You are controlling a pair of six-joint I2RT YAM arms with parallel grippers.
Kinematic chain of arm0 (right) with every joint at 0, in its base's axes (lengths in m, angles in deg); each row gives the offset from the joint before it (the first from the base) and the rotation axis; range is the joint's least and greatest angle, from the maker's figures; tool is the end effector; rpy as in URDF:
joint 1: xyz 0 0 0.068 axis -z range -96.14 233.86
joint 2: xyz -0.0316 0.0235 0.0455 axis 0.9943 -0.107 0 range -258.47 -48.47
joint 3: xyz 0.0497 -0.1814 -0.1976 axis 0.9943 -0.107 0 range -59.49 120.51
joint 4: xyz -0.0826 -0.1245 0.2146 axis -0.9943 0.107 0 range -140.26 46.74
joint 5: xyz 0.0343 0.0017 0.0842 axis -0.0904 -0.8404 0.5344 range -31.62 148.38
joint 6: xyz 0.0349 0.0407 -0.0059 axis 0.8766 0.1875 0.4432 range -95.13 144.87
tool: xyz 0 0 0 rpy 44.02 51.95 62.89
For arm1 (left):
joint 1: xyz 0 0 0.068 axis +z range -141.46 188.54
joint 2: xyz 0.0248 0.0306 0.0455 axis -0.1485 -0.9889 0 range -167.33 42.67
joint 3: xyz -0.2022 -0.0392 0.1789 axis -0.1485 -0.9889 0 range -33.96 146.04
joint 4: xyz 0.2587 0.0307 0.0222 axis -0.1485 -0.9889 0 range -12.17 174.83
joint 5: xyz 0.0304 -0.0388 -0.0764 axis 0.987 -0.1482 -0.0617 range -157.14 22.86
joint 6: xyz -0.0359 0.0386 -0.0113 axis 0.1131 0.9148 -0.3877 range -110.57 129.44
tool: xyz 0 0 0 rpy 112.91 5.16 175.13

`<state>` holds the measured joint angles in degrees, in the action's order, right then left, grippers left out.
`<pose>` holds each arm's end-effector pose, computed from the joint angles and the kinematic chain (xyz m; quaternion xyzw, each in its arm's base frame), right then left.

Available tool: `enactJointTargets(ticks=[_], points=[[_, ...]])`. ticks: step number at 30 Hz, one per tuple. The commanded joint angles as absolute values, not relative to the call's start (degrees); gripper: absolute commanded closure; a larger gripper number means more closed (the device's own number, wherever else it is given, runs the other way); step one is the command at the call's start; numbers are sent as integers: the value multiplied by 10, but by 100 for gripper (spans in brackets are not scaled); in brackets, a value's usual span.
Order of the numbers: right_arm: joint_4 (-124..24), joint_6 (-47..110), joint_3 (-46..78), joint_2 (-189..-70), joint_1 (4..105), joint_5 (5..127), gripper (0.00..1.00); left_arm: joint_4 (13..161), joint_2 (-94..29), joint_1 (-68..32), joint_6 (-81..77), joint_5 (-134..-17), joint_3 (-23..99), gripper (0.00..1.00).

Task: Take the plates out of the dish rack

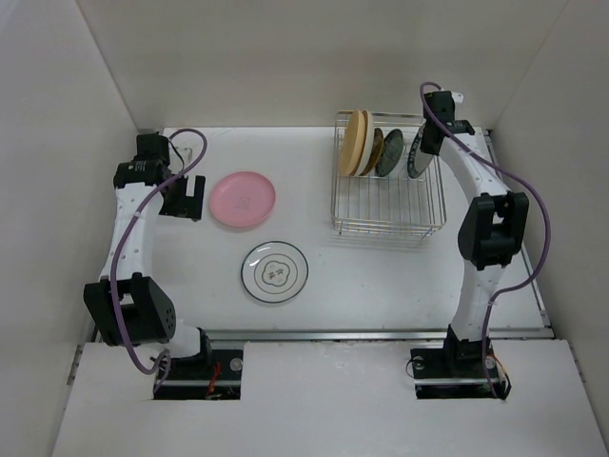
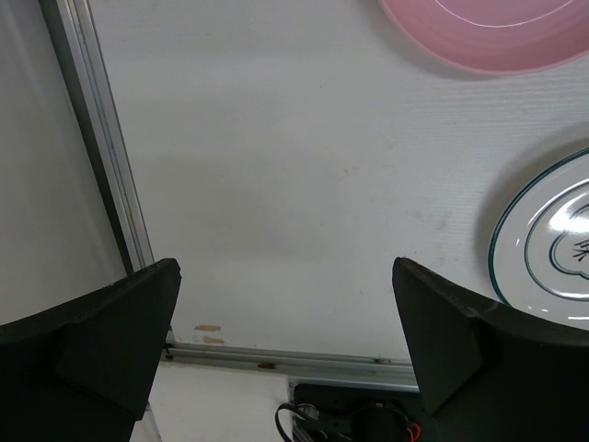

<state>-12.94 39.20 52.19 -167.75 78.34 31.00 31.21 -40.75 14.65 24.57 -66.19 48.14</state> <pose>0.4741 0.0293 0.2962 0.1594 0.8877 -0.1511 0.4045 0.2973 0.0325 0.3403 0.0725 0.9508 0.0633 0.2946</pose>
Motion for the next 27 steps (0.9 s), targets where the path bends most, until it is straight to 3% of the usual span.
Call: enactJointTargets(ticks=[1, 10, 14, 20, 27], points=[[-169, 360, 526, -1599, 787, 253, 100, 304, -392, 148, 249, -669, 495, 0], [-182, 309, 533, -1427, 754, 216, 100, 299, -363, 148, 249, -687, 485, 0], [-201, 298, 471, -1332, 704, 255, 100, 299, -353, 148, 237, -692, 485, 0], [-248, 286, 313, -1247, 607, 575, 100, 299, -348, 148, 213, -662, 485, 0], [-217, 275, 306, -1376, 485, 816, 100, 310, -330, 148, 189, -618, 479, 0]])
